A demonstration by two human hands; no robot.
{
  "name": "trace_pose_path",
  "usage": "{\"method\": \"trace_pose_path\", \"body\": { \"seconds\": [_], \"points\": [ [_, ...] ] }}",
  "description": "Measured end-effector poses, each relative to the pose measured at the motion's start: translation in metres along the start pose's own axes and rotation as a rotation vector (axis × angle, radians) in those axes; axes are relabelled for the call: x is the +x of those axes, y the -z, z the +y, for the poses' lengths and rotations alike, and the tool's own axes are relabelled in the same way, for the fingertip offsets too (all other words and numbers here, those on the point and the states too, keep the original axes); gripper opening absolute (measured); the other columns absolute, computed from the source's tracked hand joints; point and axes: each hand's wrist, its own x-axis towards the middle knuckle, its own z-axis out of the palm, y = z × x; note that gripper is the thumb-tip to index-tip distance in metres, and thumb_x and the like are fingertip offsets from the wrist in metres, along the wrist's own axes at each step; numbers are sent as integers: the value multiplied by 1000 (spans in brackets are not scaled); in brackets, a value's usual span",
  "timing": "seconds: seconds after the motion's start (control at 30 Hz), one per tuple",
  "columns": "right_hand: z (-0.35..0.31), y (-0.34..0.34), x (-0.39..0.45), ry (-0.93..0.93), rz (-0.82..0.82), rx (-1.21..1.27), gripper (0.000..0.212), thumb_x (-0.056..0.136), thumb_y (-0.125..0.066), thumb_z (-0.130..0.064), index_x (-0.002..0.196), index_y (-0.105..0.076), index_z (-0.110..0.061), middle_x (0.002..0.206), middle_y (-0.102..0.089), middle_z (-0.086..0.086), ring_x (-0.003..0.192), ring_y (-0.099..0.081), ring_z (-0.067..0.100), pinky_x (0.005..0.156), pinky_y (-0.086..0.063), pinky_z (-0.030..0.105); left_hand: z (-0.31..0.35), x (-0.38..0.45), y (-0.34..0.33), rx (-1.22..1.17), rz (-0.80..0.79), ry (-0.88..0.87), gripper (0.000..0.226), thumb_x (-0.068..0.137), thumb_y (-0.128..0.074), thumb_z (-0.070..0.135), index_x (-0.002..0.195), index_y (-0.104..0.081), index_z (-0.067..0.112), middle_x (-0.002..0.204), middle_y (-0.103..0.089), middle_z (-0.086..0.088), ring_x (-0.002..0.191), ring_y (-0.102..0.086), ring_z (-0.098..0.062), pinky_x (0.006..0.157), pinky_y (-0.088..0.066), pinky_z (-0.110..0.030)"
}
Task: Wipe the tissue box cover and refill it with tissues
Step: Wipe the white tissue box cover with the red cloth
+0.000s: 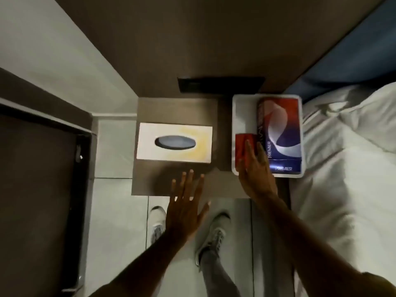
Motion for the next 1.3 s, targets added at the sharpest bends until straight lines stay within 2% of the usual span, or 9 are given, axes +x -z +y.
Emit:
{"method": "trace_pose_path", "body": {
  "seconds": [0.23, 0.4, 0.57, 0.7, 0.8, 0.93, 1.03, 1.2, 1.3],
  "points": [
    [44, -44, 59, -2, -50, -142, 61, 107, -32, -44, 162, -9, -34, 171, 2, 4, 156, -10, 36, 115, -32, 64, -14, 37, -84, 83, -47, 78, 77, 99, -31, 65, 162, -9, 26, 171, 1, -8, 159, 2, -32, 124, -10, -61],
    [46, -53, 69, -54, -45, -123, 68, 105, -45, -40, 162, -9, -34, 171, 5, 1, 156, -10, 36, 115, -32, 62, -15, 39, -97, 102, -11, 82, 80, 98, -33, 68, 162, -12, 25, 171, -3, -10, 158, 0, -34, 122, -10, -65],
    [42, -57, 74, -74, 62, -126, 71, 96, -65, -26, 158, -29, -28, 169, -14, 8, 151, -25, 41, 109, -42, 63, -16, 39, -97, 106, -34, 70, 79, 99, -30, 68, 162, -11, 25, 171, -3, -10, 158, -1, -34, 122, -10, -65],
    [38, -62, 70, -42, 197, -99, 60, 98, -59, -14, 154, -41, -20, 165, -29, 12, 145, -38, 40, 113, -40, 58, -15, 40, -87, 58, -62, 65, 77, 99, -29, 65, 162, -10, 24, 171, -1, -10, 158, 1, -34, 122, -10, -64],
    [32, -56, 64, -33, 304, 1, 55, 95, -57, -8, 149, -50, -17, 159, -42, 13, 137, -51, 39, 113, -43, 52, -16, 32, -66, -23, -70, 9, 75, 101, -38, 51, 162, -9, 19, 171, 2, -12, 158, 2, -33, 122, -17, -61],
    [-7, -42, 34, 19, 467, 84, 53, 98, -56, -14, 150, -50, -18, 158, -43, 12, 137, -52, 36, 114, -41, 43, -47, 31, -10, -74, 79, -144, 65, 102, -43, 36, 160, -22, 16, 170, -9, -11, 159, -7, -29, 123, -21, -55],
    [-52, -46, 20, 157, 424, 84, 52, 101, -52, -23, 153, -45, -22, 162, -36, 9, 138, -50, 33, 109, -42, 40, -94, 64, 35, -9, 225, -29, 61, 104, -39, 39, 159, -26, 16, 169, -17, -11, 158, -14, -28, 126, -18, -52],
    [-92, -83, 44, 137, 232, -36, 58, 102, -37, -43, 158, -34, -28, 166, -27, 6, 144, -40, 36, 106, -49, 56, -171, 133, 57, 142, 171, 34, 65, 106, -22, 52, 162, -17, 18, 170, -15, -10, 157, -15, -30, 126, -18, -53],
    [-94, -100, 53, 123, 316, -187, 56, 102, -41, -52, 148, -47, -22, 159, -37, 13, 138, -42, 37, 109, -42, 53, -193, 149, 40, 175, 111, 2, 71, 103, -14, 60, 162, -12, 21, 170, -12, -8, 157, -15, -31, 126, -19, -54]
  ]
}}
